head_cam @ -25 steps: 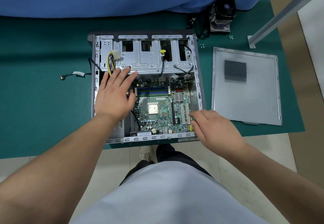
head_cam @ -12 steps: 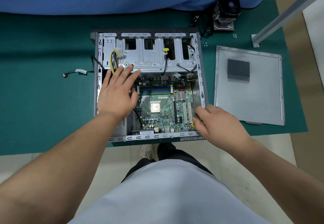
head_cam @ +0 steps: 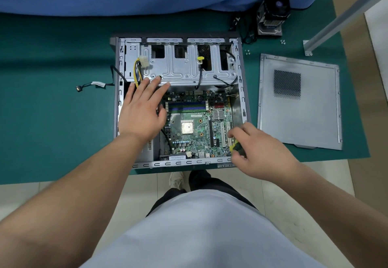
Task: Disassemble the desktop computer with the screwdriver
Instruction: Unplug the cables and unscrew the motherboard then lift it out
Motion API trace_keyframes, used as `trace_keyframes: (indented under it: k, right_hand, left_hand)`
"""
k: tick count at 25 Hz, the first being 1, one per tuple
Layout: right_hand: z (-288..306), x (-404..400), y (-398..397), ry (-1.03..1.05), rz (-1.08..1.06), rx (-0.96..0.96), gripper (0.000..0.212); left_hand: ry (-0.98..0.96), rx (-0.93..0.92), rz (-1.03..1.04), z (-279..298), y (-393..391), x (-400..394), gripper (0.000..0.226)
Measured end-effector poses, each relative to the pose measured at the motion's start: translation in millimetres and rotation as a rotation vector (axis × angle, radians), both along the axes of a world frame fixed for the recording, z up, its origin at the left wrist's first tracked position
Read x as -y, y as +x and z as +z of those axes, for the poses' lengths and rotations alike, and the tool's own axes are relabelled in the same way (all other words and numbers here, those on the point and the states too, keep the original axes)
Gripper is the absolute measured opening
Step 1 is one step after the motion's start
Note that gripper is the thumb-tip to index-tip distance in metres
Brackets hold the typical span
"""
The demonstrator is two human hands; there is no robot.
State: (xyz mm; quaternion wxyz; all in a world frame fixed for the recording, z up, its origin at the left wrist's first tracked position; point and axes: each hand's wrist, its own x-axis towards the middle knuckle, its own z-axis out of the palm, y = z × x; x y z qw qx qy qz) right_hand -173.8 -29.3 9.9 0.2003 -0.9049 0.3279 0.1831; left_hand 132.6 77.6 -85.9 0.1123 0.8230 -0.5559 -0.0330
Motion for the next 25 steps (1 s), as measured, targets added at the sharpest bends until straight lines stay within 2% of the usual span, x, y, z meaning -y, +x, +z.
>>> trace_keyframes:
  k: [3,5,8,11,13,16,18,21,25]
  right_hand:
    - [-3.5,-3.8,-1.3,-0.052,0.031,0.025,0.032]
    - [-3.8,-5.2,-3.2,-0.081,0.070,0.015,0.042]
    - [-2.3,-10.6,-1.9,-0.166,0.004,0.006,0.036]
    - [-2.9,-11.7,-1.2,-0.138,0.034,0.001,0.036]
    - [-2.6,-10.8,-1.9,-0.103,0.045,0.010,0.046]
    - [-2.3,-13.4,1.4,-0.135,-0.048,-0.002,0.036]
    - [-2.1,-14.3,1.9,-0.152,-0.014,-0.021,0.032]
    - [-1.4,-13.6,0.1,-0.195,0.037,-0.058,0.041]
    - [-1.3,-16.7,2.8,-0.207,-0.024,-0.041,0.034]
  left_hand:
    - [0.000,-0.003,0.001,0.7,-0.1,0.5,0.063]
    - [-0.003,-0.006,0.001,1.0,-0.2,0.4,0.064]
    - [0.000,-0.011,-0.002,1.6,-0.9,0.4,0.064]
    - [0.008,-0.010,0.000,2.4,-0.7,0.3,0.064]
    - [0.011,-0.010,-0.002,3.0,-0.6,0.3,0.064]
    - [0.007,-0.013,-0.003,3.6,-0.8,-0.2,0.065]
    - [0.010,-0.011,-0.001,4.3,-1.7,-1.3,0.065]
    - [0.011,-0.012,0.000,4.4,-1.6,-1.6,0.065]
    - [0.020,-0.012,0.000,4.3,-1.1,-0.7,0.065]
